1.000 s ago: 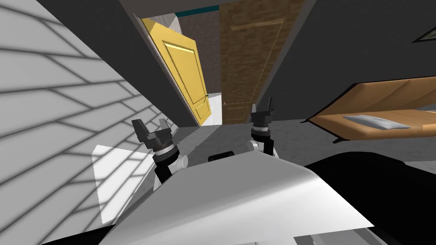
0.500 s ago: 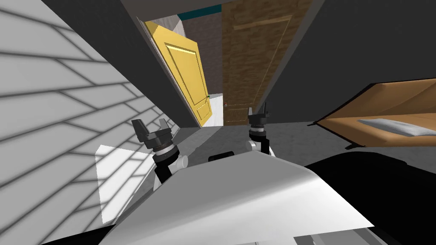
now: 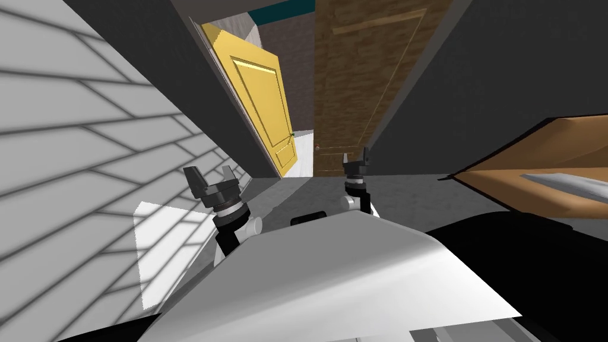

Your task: Push the door open

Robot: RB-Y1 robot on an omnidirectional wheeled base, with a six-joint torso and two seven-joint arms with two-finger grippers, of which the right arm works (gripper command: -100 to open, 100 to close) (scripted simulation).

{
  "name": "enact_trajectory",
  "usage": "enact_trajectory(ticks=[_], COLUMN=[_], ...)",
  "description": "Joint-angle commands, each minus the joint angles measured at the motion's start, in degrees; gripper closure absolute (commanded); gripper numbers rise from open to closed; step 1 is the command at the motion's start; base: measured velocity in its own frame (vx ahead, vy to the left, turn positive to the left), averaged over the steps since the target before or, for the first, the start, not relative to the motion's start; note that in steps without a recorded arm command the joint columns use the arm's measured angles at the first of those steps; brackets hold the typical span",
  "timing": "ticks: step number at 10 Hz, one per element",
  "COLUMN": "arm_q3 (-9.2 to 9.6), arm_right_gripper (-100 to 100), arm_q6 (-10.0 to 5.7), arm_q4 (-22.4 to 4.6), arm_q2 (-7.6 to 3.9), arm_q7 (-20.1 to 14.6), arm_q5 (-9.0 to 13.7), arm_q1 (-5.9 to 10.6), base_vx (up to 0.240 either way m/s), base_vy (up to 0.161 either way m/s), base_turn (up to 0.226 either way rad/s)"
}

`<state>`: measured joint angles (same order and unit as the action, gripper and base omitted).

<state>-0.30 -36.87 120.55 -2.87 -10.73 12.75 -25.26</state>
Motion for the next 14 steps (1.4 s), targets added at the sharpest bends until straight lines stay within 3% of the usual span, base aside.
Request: enact_trajectory(ticks=[1, 14], arm_q3=[0.17, 0.2], arm_right_gripper=[-100, -100], arm_q6=[-0.49, -4.78], arm_q4=[-2.2, -23.0], arm_q2=[-0.17, -1.61], arm_q7=[-1.6, -15.5], arm_q5=[0.9, 10.1], arm_q1=[0.67, 7.64], base_vx=[0.093, 0.095], base_vy=[-0.026, -0.04], base_turn=[0.079, 0.079])
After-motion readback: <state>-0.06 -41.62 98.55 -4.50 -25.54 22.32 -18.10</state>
